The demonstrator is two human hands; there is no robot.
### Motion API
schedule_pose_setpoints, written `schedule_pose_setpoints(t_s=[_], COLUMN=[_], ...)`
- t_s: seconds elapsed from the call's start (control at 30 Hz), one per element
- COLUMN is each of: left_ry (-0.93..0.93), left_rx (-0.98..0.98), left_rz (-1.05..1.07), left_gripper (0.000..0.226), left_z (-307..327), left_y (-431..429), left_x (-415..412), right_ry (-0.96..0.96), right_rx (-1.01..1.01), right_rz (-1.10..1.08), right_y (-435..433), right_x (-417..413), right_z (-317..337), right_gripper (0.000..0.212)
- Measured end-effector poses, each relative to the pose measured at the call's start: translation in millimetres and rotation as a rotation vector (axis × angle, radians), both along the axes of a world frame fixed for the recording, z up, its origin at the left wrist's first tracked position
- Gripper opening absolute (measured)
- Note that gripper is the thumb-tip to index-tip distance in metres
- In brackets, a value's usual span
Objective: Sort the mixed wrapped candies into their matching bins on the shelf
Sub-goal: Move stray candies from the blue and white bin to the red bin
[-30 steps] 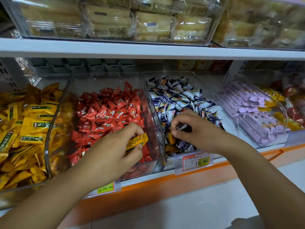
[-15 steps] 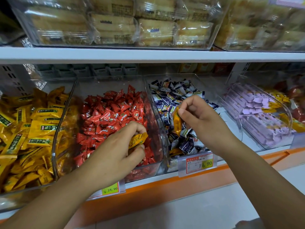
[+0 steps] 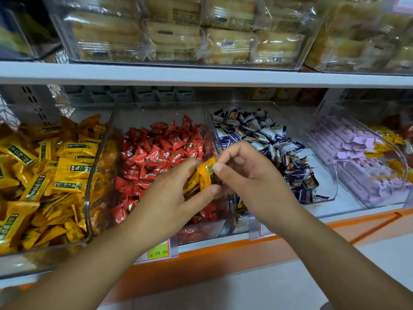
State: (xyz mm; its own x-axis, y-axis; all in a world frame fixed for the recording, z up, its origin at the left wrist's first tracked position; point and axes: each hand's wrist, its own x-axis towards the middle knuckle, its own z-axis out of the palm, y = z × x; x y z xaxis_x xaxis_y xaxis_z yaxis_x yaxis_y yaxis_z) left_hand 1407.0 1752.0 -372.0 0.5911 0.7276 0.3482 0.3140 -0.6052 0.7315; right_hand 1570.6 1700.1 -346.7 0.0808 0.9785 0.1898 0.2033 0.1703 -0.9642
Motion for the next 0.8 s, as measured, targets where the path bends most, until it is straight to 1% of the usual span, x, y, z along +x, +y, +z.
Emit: schedule_pose_setpoints(t_s=[0.07,0.13,0.2,0.27,0.3,0.33,0.37,0.4,0.47,0.53,0.57,0.63,0.8], left_ry=[-0.014,-0.013,-0.012,-0.001,0.012,0.026,0.035,0.034,0.013,-0.004,-0.005,0.009,0.015], left_rx=[-0.043,-0.090,-0.125,-0.115,-0.109,-0.106,-0.108,-0.118,-0.148,-0.170,-0.167,-0.130,-0.120], left_rz=[0.007,-0.007,-0.013,0.015,0.026,0.029,0.029,0.025,0.015,0.014,0.021,0.039,0.044], left_gripper=[0.014,0.015,0.024,0.035,0.039,0.041,0.043,0.045,0.046,0.047,0.048,0.047,0.046], left_z=[-1.0,-1.6,-1.7,-0.4,0.8,1.8,1.8,1.5,-0.9,-2.8,-3.7,-5.0,-2.3], left_y=[1.3,1.9,1.8,0.9,0.4,-0.1,0.2,0.6,2.4,3.7,4.0,4.0,0.9], left_x=[-1.6,-3.4,-4.7,-5.7,-5.4,-4.9,-4.1,-3.8,-2.8,-2.4,-2.5,-3.3,-4.2], right_ry=[0.026,-0.087,-0.346,-0.670,-0.796,-0.872,-0.908,-0.936,-1.003,-1.083,-1.115,-1.168,-1.145], right_rx=[-0.025,-0.054,-0.133,-0.260,-0.328,-0.392,-0.448,-0.500,-0.579,-0.632,-0.656,-0.681,-0.655], right_rz=[-0.001,-0.037,-0.073,-0.082,-0.064,-0.035,-0.005,0.020,0.059,0.093,0.112,0.152,0.162], right_y=[-1.0,-2.6,-5.0,-7.9,-8.9,-9.5,-9.3,-8.2,-3.0,2.6,4.8,7.9,11.2], right_x=[7.4,25.5,51.9,77.3,86.7,91.8,94.2,94.2,92.6,87.1,84.0,80.2,77.7], right_z=[7.1,14.2,19.2,19.9,18.4,16.4,13.4,10.5,3.7,1.3,1.4,2.9,3.8], right_gripper=[0.009,0.013,0.017,0.021,0.020,0.017,0.011,0.016,0.042,0.059,0.061,0.058,0.052])
